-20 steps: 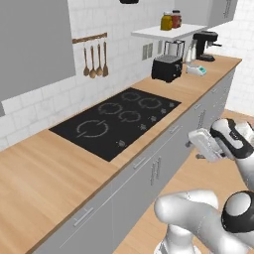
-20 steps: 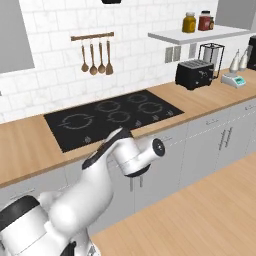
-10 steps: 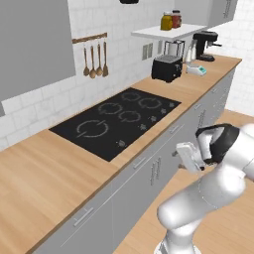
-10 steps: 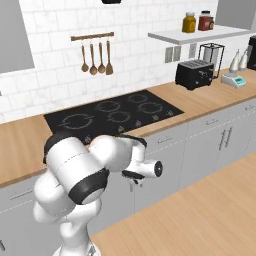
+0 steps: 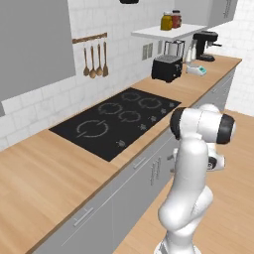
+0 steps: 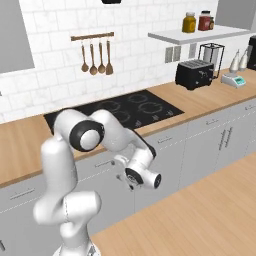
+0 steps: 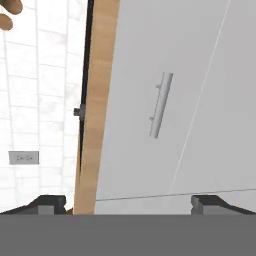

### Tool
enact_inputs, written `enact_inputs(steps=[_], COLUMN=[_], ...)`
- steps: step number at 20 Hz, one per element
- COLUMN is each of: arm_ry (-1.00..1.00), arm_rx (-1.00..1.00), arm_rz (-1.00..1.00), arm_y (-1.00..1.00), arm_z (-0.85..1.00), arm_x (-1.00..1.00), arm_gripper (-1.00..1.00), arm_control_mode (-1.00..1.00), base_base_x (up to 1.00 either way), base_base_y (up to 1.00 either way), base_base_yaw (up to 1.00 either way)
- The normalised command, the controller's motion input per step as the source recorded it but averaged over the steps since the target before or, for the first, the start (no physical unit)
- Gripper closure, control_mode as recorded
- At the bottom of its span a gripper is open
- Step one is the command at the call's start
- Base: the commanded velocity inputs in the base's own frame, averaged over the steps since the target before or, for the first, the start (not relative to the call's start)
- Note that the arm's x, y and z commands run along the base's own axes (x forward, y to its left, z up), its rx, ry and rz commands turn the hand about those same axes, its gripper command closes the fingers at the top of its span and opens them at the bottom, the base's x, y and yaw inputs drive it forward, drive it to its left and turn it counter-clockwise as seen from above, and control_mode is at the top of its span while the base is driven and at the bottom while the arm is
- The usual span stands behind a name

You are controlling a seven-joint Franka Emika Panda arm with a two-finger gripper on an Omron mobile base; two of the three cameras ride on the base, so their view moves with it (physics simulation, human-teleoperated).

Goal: Take a straw from the drawer in front and place it inside the glass cup on the dining counter.

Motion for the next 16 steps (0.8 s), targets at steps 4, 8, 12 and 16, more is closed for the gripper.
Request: enact_inputs(steps=[4, 8, 12, 16], arm_ry=[0.00, 0.00, 0.01, 0.08], arm_rx=[0.02, 0.00, 0.00, 0.00], arm_rz=[-0.04, -0.11, -0.18, -0.16], arm_y=[0.57, 0.68, 0.62, 0.59], arm_z=[0.00, 0.00, 0.00, 0.00], arm_x=[0.15, 0.22, 0.28, 0.25], arm_gripper=[-1.00, -1.00, -1.00, -1.00], arm_control_mode=[-1.00, -1.00, -1.00, -1.00], base_base_x=[0.00, 0.00, 0.00, 0.00], base_base_y=[0.00, 0.00, 0.00, 0.00], base_base_yaw=[0.00, 0.00, 0.00, 0.00])
